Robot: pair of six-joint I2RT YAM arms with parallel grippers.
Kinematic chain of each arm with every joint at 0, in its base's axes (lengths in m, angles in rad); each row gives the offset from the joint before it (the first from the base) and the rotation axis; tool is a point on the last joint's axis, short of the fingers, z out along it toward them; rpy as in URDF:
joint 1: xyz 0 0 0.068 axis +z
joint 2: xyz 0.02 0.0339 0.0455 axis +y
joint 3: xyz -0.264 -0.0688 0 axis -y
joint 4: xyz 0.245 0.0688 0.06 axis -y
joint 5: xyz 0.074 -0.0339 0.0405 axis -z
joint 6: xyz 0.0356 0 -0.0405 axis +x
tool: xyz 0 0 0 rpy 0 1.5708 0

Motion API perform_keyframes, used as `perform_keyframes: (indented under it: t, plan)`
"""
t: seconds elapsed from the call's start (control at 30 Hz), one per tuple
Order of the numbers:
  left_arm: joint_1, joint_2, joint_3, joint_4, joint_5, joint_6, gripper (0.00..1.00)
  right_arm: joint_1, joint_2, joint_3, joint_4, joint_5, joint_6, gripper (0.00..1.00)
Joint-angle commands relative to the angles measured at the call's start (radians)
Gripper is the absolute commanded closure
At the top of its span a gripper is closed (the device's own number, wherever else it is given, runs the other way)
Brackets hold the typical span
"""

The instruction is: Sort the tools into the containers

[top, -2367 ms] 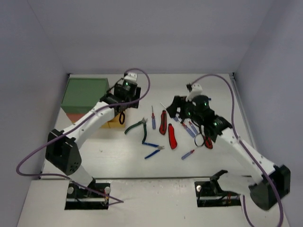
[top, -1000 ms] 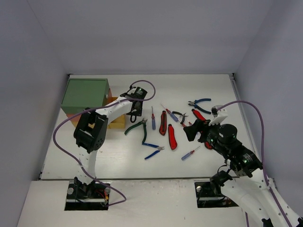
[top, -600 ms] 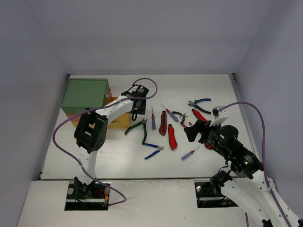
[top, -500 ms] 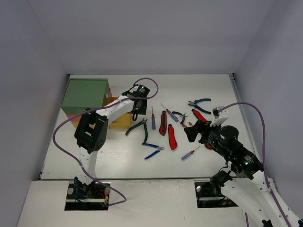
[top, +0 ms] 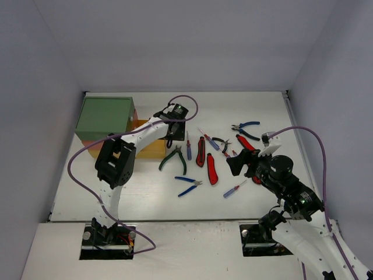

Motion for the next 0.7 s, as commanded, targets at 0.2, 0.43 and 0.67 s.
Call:
perform_keyframes:
  t: [0.2, 0.43, 0.67]
  plan:
    - [-0.035, -0.005, 0.093, 0.028, 0.015, -0.048, 0.39, 0.004, -0.001, 0.004, 0.051, 0.010, 0.004, 0.18]
    - [-0.053, -0.025, 0.115, 0.012, -0.018, -0.030, 0.39, 0.004, 0.008, 0.007, 0.050, 0.010, 0.002, 0.17]
    - [-0.062, -0.145, 0.165, -0.033, -0.111, 0.077, 0.37, 0.004, 0.014, 0.018, 0.049, 0.011, 0.001, 0.17]
